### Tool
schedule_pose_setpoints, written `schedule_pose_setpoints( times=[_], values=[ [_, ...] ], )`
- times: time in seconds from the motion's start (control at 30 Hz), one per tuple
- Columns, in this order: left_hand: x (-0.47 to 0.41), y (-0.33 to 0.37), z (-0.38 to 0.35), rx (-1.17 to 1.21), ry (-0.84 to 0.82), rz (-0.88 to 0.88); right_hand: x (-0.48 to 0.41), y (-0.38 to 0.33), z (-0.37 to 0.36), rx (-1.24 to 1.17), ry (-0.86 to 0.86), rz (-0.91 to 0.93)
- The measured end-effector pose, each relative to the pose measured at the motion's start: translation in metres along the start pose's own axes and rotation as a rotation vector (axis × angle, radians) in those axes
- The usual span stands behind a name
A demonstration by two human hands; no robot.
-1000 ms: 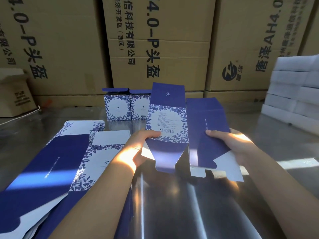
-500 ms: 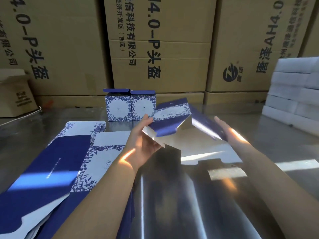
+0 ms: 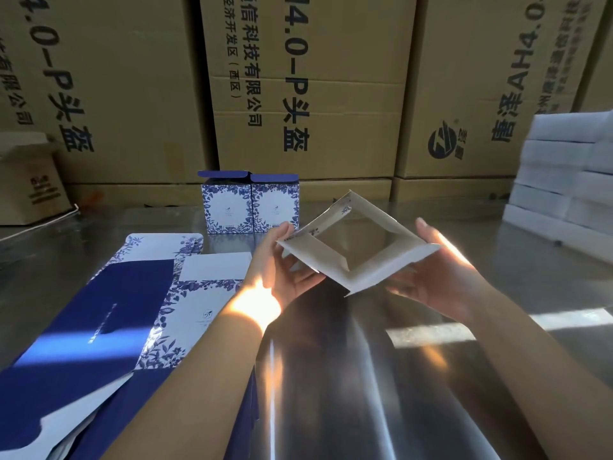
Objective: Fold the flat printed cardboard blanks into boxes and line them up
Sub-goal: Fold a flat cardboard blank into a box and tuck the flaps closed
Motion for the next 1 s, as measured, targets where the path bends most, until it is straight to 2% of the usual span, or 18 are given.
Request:
schedule_pose_setpoints(
  times=[0.17,0.33,0.5,0.63,0.73,0.87,1.0],
  values=[
    [-0.001,0.0,0.002,-0.028,0.004,0.001,0.0,-0.006,-0.005,-0.008,0.02,0.063],
    [0.001,0.006,-0.004,-0.101,-0.01,-0.071,-0.003,-0.003,0.002,-0.009,0.024,0.055],
    [0.019,0.014,-0.026,-0.336,-0.181,-0.289,-0.005,-0.003,0.003,-0.063,-0.023,0.03],
    [0.028,0.018,-0.035,-0.554,-0.16,-0.455,-0.009,-0.001,0.011,-0.021,0.027,0.033],
    [0.027,0.026,-0.032,-0.635,-0.055,-0.612,-0.008,-0.012,0.021,0.037,0.177,0.188],
    [0.025,0.029,-0.028,-0.736,0.028,-0.738,0.004,-0.029,0.023,0.368,0.33,0.427],
    [0.03,0.038,-0.023,-0.692,0.101,-0.864,0.013,-0.041,0.027,0.573,0.45,0.574]
  ],
)
Point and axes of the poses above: each hand's wrist, its own x-axis away from the middle knuckle, its own z-axis out of the back of the hand, y = z × x, the point moved 10 cm from there along -x, towards the middle knuckle, and after that the axes turned 10 degrees about y, right-handed, at the moved point
